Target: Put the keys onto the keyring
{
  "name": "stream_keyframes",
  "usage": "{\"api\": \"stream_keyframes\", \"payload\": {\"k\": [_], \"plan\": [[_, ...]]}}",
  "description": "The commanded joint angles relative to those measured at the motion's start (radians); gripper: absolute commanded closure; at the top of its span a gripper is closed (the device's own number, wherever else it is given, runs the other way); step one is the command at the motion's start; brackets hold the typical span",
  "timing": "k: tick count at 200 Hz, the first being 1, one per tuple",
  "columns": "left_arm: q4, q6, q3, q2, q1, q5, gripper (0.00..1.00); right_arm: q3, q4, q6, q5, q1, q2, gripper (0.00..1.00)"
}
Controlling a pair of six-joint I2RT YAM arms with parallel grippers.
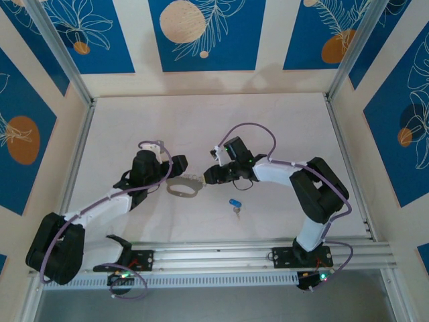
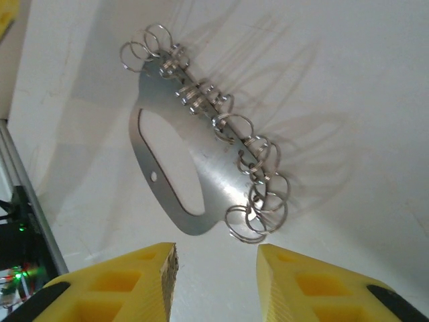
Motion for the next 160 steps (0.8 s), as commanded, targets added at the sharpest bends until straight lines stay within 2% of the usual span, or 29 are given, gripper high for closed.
{"api": "stream_keyframes", "payload": {"k": [1, 36, 99, 160], "plan": [[-0.036, 0.005, 0.007, -0.012, -0.006, 0.043, 0.09, 0.001, -0.058, -0.06, 0.038, 0.023, -0.002, 0.62], [-0.155, 0.047, 0.06, 0.033, -0.007, 0.116, 0.1, 0.01, -0.058, -0.075, 0.069, 0.056, 0.019, 0.62], [-0.189, 0.029, 0.061, 0.008, -0.008, 0.099, 0.11, 0.065, -0.118, -0.133, 0.161, 0.126, 0.08, 0.67], [-0.196, 0.025, 0.062, -0.009, -0.006, 0.097, 0.11, 0.065, -0.101, -0.125, 0.198, 0.123, 0.104, 0.7]]}}
